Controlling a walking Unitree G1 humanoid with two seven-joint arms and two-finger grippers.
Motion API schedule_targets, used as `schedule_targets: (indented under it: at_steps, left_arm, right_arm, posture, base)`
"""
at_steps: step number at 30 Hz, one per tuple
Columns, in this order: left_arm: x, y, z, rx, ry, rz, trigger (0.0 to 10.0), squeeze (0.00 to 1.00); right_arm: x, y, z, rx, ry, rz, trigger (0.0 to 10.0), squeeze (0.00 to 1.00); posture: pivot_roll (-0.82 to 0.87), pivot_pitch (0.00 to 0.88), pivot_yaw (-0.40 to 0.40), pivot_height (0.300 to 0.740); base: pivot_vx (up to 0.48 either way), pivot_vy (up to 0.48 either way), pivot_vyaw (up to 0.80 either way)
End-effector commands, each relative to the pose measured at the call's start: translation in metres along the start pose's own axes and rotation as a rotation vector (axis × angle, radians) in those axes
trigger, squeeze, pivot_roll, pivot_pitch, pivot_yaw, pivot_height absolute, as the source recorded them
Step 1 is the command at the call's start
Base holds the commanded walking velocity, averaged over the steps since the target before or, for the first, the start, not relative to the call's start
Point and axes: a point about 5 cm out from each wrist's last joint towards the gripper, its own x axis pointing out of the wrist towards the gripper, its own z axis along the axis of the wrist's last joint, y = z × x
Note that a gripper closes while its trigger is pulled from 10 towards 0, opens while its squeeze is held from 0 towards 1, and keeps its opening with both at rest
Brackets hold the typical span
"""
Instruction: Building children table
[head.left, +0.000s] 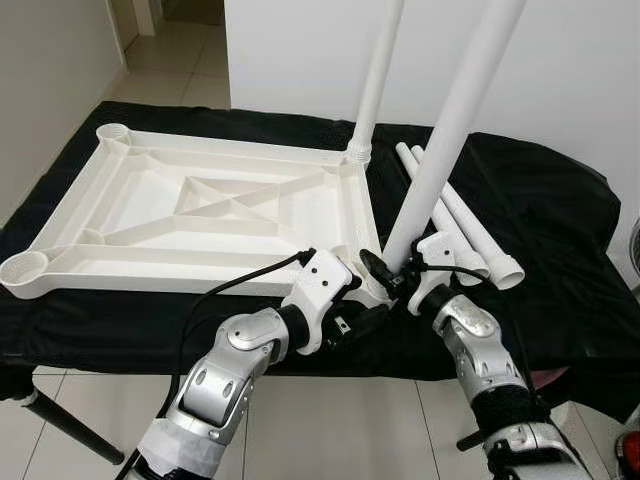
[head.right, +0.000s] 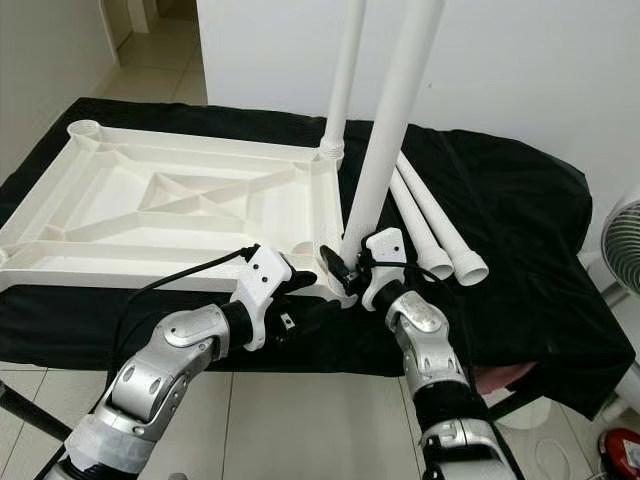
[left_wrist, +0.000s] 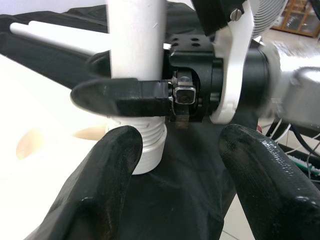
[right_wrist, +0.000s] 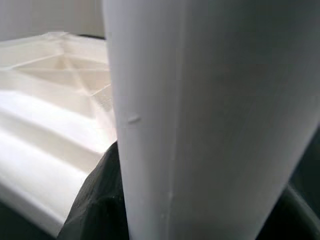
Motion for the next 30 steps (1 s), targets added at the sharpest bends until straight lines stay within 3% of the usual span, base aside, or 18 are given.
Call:
schedule_targets:
  at_steps: [1,5,7,9,17,18,23,27,28,29,30]
  left_arm:
    - [0.002,-0.001,0.002,0.003,-0.007,0.022,10.0,0.0]
    - [0.002,-0.001,0.002,0.003,-0.007,0.021,10.0,0.0]
    - [0.002,-0.002,0.002,0.004,-0.008,0.016,10.0,0.0]
    - [0.003,-0.003,0.002,0.005,-0.007,0.014,10.0,0.0]
    - [0.003,-0.003,0.003,0.007,-0.008,0.01,10.0,0.0]
    - [0.002,-0.003,0.002,0.008,-0.007,0.01,10.0,0.0]
    - [0.001,-0.004,0.001,0.011,-0.003,0.011,10.0,0.0]
    - [0.001,-0.004,0.001,0.011,-0.003,0.012,10.0,0.0]
    - [0.001,-0.004,0.001,0.011,-0.003,0.012,10.0,0.0]
    - [0.0,-0.004,0.001,0.011,-0.002,0.011,10.0,0.0]
    - [0.0,-0.004,0.001,0.011,-0.002,0.011,10.0,0.0]
  right_arm:
    - [-0.01,0.003,-0.015,0.041,0.09,-0.154,10.0,0.0]
    - [-0.012,0.005,-0.016,0.057,0.098,-0.206,10.0,0.0]
    - [-0.016,0.006,-0.018,0.054,0.127,-0.349,10.0,0.0]
    - [-0.017,0.009,-0.021,0.053,0.148,-0.403,10.0,0.0]
    - [-0.014,0.022,-0.021,0.096,0.147,-0.428,10.0,0.0]
    - [-0.012,0.024,-0.016,0.127,0.106,-0.398,10.0,1.0]
    - [-0.01,0.026,-0.001,0.159,0.021,-0.33,10.0,1.0]
    - [-0.01,0.023,0.004,0.146,0.015,-0.27,10.0,1.0]
    - [-0.009,0.018,0.008,0.124,0.011,-0.189,10.0,0.46]
    - [-0.009,0.011,0.012,0.086,0.009,-0.119,10.0,0.0]
    - [-0.009,0.011,0.012,0.086,0.009,-0.119,10.0,0.0]
  posture:
    - [-0.04,0.0,-0.093,0.74]
    - [-0.04,0.0,-0.092,0.74]
    - [-0.04,0.0,-0.095,0.74]
    - [-0.04,0.0,-0.095,0.74]
    - [-0.03,0.0,-0.093,0.74]
    - [-0.02,0.0,-0.097,0.74]
    - [-0.02,0.0,-0.1,0.74]
    - [-0.02,0.0,-0.1,0.74]
    - [-0.02,0.0,-0.098,0.74]
    - [-0.02,0.0,-0.098,0.74]
    - [-0.02,0.0,-0.098,0.74]
  base:
    - [0.0,0.0,0.0]
    - [0.0,0.0,0.0]
    - [0.0,0.0,0.0]
    - [0.0,0.0,0.0]
    - [0.0,0.0,0.0]
    - [0.0,0.0,0.0]
    - [0.0,0.0,0.0]
    - [0.0,0.0,0.0]
    - [0.0,0.0,0.0]
    - [0.0,0.0,0.0]
    - [0.0,0.0,0.0]
